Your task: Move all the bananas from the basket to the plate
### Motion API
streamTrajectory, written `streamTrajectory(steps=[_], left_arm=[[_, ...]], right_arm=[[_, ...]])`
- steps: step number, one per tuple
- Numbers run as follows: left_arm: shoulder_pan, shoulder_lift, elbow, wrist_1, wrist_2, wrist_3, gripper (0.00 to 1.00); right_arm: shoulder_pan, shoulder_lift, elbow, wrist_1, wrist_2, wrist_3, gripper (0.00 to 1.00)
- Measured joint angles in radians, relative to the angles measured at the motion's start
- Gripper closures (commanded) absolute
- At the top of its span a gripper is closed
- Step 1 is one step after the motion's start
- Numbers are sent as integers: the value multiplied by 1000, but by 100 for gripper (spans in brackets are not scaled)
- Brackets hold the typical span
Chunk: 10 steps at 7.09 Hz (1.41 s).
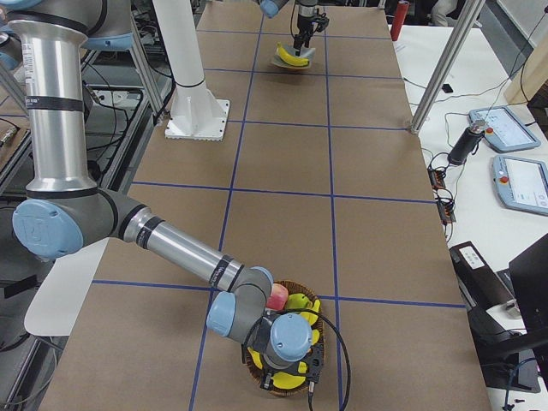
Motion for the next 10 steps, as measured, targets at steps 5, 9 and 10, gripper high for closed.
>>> streamTrajectory(steps=[5,9,10], left_arm=[[0,-12,13,-4,-4,-1,0],[-1,-33,12,-122,-10,-162,0],[-1,-44,20,-161,-11,-230,0]], right_arm=[[95,126,147,-89,26,4,100],[-218,446,192,-256,183,349,100],[-320,501,216,-228,193,511,100]])
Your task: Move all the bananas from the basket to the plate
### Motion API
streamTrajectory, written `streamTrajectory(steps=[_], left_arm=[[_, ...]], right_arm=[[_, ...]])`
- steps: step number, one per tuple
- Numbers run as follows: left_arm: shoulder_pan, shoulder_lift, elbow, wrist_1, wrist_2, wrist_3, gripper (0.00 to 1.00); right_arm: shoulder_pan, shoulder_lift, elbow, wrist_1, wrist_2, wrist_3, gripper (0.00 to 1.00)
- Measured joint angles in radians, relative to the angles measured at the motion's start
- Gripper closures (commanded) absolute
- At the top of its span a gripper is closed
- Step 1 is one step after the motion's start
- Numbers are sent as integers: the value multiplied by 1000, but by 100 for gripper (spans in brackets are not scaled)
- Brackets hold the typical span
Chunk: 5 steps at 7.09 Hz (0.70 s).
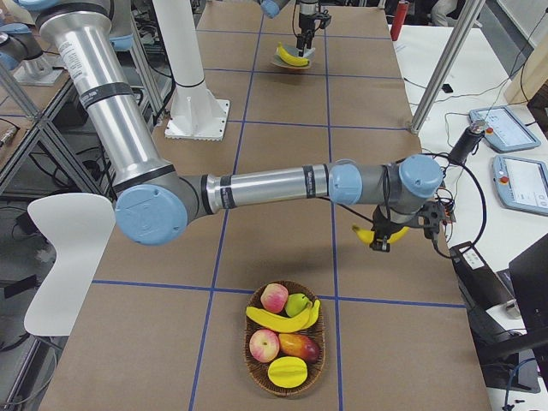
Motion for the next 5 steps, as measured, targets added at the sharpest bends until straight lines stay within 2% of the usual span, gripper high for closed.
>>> streamTrajectory(steps=[3,5], left_arm=[[1,-60,86,-186,-1,-216,0],[4,-74,153,-434,-1,-391,0]], right_arm=[[-255,52,158,170,0,491,100],[-378,58,291,193,-1,698,100]])
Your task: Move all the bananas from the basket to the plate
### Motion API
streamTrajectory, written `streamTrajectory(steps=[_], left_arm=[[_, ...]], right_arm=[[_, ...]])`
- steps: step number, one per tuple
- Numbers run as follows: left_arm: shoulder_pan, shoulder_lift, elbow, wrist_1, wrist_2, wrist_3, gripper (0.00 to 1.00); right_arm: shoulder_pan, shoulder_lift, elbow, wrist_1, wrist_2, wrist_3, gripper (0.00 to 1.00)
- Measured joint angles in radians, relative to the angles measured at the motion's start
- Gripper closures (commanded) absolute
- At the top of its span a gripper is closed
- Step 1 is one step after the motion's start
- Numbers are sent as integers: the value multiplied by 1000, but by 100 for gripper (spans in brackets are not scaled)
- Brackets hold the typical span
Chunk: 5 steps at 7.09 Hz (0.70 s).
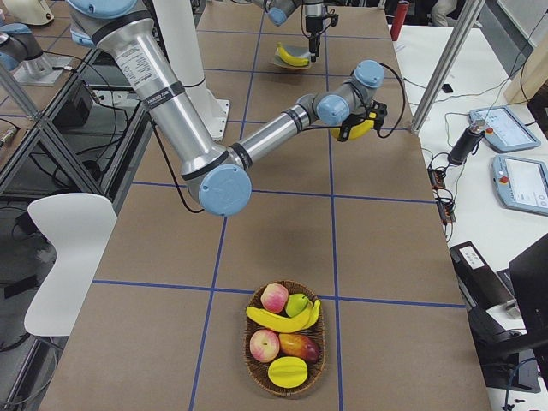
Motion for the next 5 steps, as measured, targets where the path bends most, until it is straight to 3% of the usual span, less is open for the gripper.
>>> streamTrajectory(steps=[2,5], left_arm=[[23,-18,39,-243,1,-192,0],[61,-81,72,-440,22,-400,0]], right_arm=[[-90,15,103,3,1,124,100],[-160,43,187,5,4,260,100]])
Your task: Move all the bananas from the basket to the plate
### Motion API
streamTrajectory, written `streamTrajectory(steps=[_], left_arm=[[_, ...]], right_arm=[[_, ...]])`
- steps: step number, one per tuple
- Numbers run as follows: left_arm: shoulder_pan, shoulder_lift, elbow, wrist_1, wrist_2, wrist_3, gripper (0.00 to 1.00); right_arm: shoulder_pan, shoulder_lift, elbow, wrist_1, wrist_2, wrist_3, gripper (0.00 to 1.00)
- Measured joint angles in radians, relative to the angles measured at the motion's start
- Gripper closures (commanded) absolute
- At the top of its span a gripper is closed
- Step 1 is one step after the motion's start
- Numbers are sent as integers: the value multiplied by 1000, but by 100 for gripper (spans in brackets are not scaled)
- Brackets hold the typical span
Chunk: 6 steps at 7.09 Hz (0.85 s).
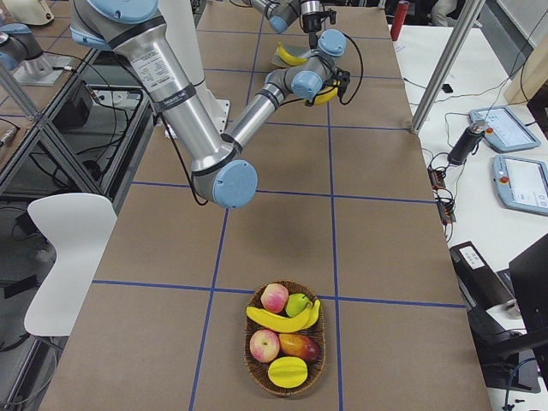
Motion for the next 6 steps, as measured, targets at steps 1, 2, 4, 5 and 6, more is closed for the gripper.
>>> streamTrajectory(steps=[1,2,4,5,6], left_arm=[[21,-27,6,-23,32,-41,0],[40,-60,11,-32,73,-84,0],[55,-100,20,-44,124,-142,0],[56,-105,34,-55,139,-150,0],[55,-106,53,-68,152,-153,0]], right_arm=[[-21,16,5,0,-2,50,100],[-36,26,6,0,-4,93,100],[-52,33,11,3,-5,160,100],[-54,31,17,4,-5,174,100],[-55,26,24,4,-4,179,100]])
